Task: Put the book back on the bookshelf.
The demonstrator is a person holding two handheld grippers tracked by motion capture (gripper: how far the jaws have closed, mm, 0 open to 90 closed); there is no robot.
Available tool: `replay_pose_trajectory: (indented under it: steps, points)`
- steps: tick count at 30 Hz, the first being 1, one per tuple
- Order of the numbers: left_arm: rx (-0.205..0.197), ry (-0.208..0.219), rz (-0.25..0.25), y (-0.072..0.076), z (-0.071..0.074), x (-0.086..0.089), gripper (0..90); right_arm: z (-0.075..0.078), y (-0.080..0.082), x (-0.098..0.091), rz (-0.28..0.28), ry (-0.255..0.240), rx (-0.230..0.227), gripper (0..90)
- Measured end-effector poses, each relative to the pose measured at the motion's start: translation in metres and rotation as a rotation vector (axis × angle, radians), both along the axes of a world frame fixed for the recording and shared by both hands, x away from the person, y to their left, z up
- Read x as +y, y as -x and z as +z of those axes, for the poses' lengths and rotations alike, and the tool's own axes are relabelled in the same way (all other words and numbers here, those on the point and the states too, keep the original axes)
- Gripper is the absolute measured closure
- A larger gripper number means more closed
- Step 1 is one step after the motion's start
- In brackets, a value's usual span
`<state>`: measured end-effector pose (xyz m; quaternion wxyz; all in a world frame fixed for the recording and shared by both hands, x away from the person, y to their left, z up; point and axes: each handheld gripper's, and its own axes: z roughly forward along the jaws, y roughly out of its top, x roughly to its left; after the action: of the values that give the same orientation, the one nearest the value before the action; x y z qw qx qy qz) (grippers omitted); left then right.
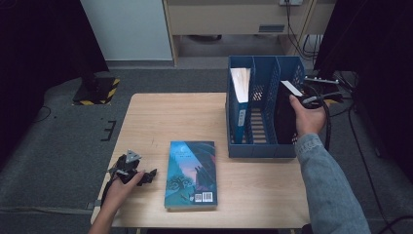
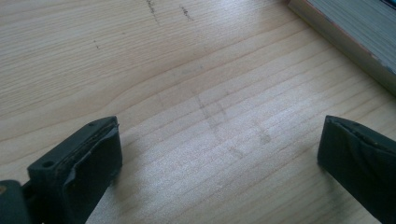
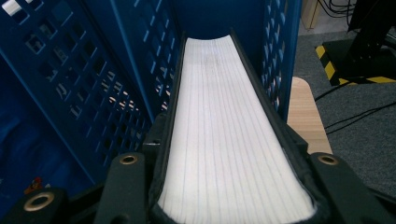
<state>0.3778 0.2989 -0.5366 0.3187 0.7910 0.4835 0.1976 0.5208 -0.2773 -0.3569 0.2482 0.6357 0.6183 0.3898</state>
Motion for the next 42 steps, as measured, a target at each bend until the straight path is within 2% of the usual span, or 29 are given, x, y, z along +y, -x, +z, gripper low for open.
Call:
replay_pose_trajectory:
  steps: [10,14,15,18,32,39,42]
  points:
    - [0.0,-0.001,0.001,0.0,0.0,0.0,0.0,-0.002,0.009,-0.007,0.022,0.01,0.018,51.8]
    - [0.0,0.0,0.002,0.0,0.0,0.0,0.0,-0.001,0.017,-0.008,0.042,0.015,0.046,51.6]
    - [0.0,-0.001,0.002,0.0,0.0,0.0,0.0,0.0,0.021,-0.006,0.065,0.037,0.073,51.5]
    - [0.0,0.0,0.003,0.001,0.0,0.0,0.0,-0.001,0.027,-0.006,0.08,0.053,0.085,51.4]
    - [-0.001,0.002,0.003,0.001,0.0,-0.001,0.0,-0.006,0.047,-0.007,0.1,0.065,0.081,50.4]
    - [0.0,0.0,-0.004,0.001,0.0,0.0,0.0,-0.01,0.051,-0.01,0.092,0.031,0.06,49.3]
    - [0.0,0.0,-0.004,0.001,0.0,0.0,0.0,-0.011,0.051,-0.009,0.096,0.031,0.058,48.8]
